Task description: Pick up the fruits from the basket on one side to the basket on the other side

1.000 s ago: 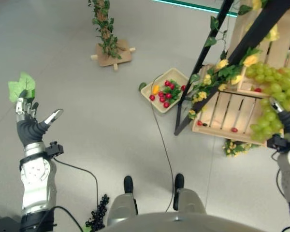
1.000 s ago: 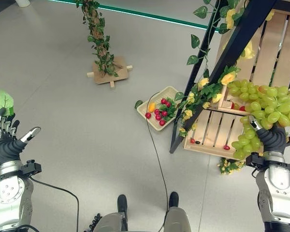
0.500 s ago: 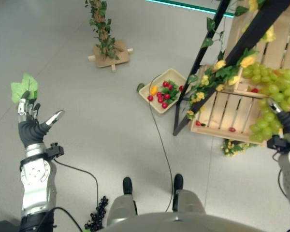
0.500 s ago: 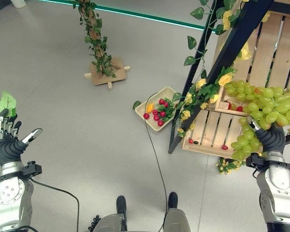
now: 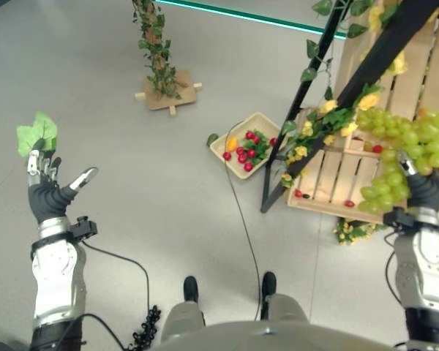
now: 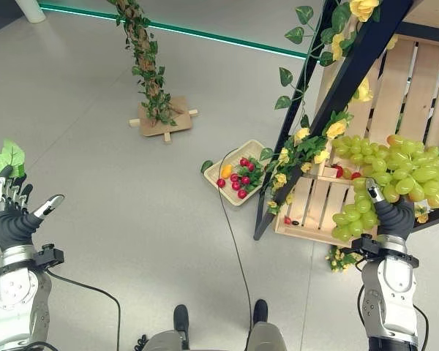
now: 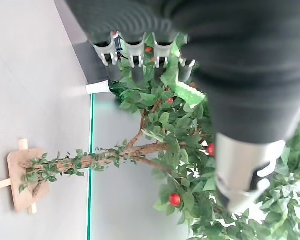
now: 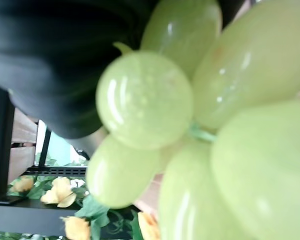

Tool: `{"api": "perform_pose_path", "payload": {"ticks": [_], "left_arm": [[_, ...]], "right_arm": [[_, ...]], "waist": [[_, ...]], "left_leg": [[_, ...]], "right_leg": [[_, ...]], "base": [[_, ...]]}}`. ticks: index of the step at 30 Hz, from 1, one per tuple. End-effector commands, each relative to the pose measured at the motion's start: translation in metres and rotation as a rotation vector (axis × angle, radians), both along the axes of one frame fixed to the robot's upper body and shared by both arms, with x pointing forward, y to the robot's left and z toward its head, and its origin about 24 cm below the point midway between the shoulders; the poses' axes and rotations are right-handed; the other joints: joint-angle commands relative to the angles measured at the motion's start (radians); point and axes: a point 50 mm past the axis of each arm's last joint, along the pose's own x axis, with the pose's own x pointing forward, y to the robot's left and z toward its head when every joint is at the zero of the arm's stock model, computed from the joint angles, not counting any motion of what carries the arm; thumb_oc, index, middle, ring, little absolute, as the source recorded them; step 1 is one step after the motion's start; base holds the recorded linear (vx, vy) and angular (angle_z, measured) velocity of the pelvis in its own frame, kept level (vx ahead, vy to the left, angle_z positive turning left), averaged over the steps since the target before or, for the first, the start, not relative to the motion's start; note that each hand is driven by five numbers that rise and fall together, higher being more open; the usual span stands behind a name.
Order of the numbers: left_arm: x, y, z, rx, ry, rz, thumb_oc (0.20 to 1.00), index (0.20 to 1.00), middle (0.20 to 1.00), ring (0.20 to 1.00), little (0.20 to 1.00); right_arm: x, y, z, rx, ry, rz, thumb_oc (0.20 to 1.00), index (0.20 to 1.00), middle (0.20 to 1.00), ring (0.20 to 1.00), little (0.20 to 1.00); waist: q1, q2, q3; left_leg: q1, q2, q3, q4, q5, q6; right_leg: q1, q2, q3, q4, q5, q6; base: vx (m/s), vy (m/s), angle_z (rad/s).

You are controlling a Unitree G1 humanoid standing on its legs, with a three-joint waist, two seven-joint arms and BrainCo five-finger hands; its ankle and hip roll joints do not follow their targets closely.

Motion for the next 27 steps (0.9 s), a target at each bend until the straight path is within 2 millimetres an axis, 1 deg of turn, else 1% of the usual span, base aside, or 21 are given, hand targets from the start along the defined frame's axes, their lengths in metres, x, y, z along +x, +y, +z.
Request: {"api": "perform_pose_path", "payload": {"ticks": [1,10,18,24,27], "left_arm": [[0.002,0.003,0.019,0.078,-0.088,0.009,1.0,1.0,1.0,1.0,1.0],[-0.001,0.003,0.017,0.078,-0.086,0.016,1.0,1.0,1.0,1.0,1.0],[0.0,0.002,0.017,0.077,-0.086,0.014,1.0,1.0,1.0,1.0,1.0],[-0.001,0.002,0.016,0.076,-0.085,0.018,1.0,1.0,1.0,1.0,1.0],[-0.003,0.004,0.016,0.079,-0.084,0.027,1.0,1.0,1.0,1.0,1.0]], "right_arm": [[0.003,0.005,0.045,-0.091,-0.241,0.007,0.2,0.2,0.2,0.2,0.2],[0.001,0.011,0.031,-0.094,-0.177,0.029,0.2,0.2,0.2,0.2,0.2],[0.0,0.012,0.03,-0.096,-0.173,0.032,0.2,0.2,0.2,0.2,0.2],[0.0,0.014,0.025,-0.1,-0.147,0.04,0.2,0.2,0.2,0.2,0.2],[-0.004,0.014,0.026,-0.109,-0.148,0.049,0.2,0.2,0.2,0.2,0.2]], "waist": [[-0.017,-0.011,-0.004],[-0.023,-0.009,0.001],[-0.027,-0.007,0.0],[-0.03,-0.008,-0.001],[-0.034,-0.008,-0.002]], "left_leg": [[0.061,0.007,-0.032,0.103,-0.167,0.006],[0.059,0.007,-0.032,0.1,-0.162,0.005],[0.061,0.007,-0.031,0.097,-0.161,0.006],[0.063,0.006,-0.029,0.095,-0.159,0.005],[0.065,0.006,-0.026,0.093,-0.159,0.006]], "right_leg": [[-0.003,-0.009,-0.009,0.115,-0.079,0.028],[-0.007,-0.01,-0.008,0.116,-0.078,0.028],[-0.01,-0.012,-0.008,0.12,-0.076,0.028],[-0.008,-0.011,-0.007,0.117,-0.075,0.029],[-0.008,-0.01,-0.005,0.117,-0.073,0.03]], "base": [[0.0,0.0,0.0],[0.0,0.0,0.0],[0.0,0.0,0.0],[0.0,0.0,0.0],[0.0,0.0,0.0]]}}
